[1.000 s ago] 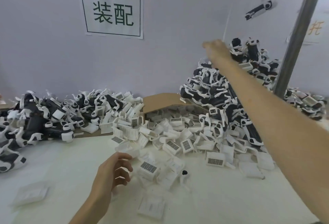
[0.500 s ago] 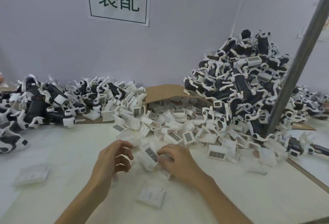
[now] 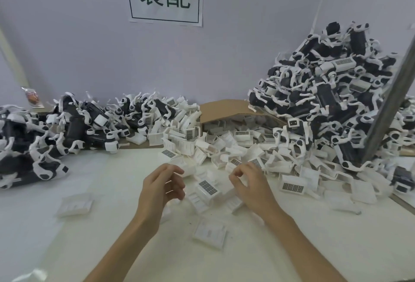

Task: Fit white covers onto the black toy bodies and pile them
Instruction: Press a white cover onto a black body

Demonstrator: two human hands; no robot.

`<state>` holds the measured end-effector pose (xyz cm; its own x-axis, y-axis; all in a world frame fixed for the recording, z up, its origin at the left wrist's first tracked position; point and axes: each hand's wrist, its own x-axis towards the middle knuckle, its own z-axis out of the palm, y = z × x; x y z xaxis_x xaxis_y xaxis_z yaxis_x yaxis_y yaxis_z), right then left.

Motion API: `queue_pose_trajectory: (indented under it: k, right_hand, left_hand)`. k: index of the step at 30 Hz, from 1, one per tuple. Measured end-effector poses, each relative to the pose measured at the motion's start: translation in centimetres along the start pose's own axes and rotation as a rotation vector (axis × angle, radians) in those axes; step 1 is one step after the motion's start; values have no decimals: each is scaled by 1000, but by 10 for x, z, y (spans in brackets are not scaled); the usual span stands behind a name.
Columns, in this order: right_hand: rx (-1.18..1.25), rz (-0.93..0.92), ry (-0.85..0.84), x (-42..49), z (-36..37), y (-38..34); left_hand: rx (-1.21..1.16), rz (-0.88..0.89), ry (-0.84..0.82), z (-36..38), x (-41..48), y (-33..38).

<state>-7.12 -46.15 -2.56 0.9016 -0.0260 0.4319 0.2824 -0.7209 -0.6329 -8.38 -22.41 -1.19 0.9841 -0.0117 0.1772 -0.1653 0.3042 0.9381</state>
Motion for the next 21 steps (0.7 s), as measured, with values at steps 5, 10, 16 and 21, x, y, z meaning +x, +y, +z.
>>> queue_pose_trajectory:
  k: [5, 10, 16, 21]
  right_hand:
    - [62, 62, 17, 0, -8, 6]
    - [50, 115, -7, 1, -9, 14]
    - [-99, 188, 71, 3, -6, 14]
    - [-24, 206, 78, 1, -4, 9]
  left_hand:
    - [276, 235, 169, -4, -4, 8]
    - [533, 185, 336, -18, 6, 21]
    - [1466, 123, 386, -82, 44, 36]
    - [1794, 113, 264, -128, 95, 44]
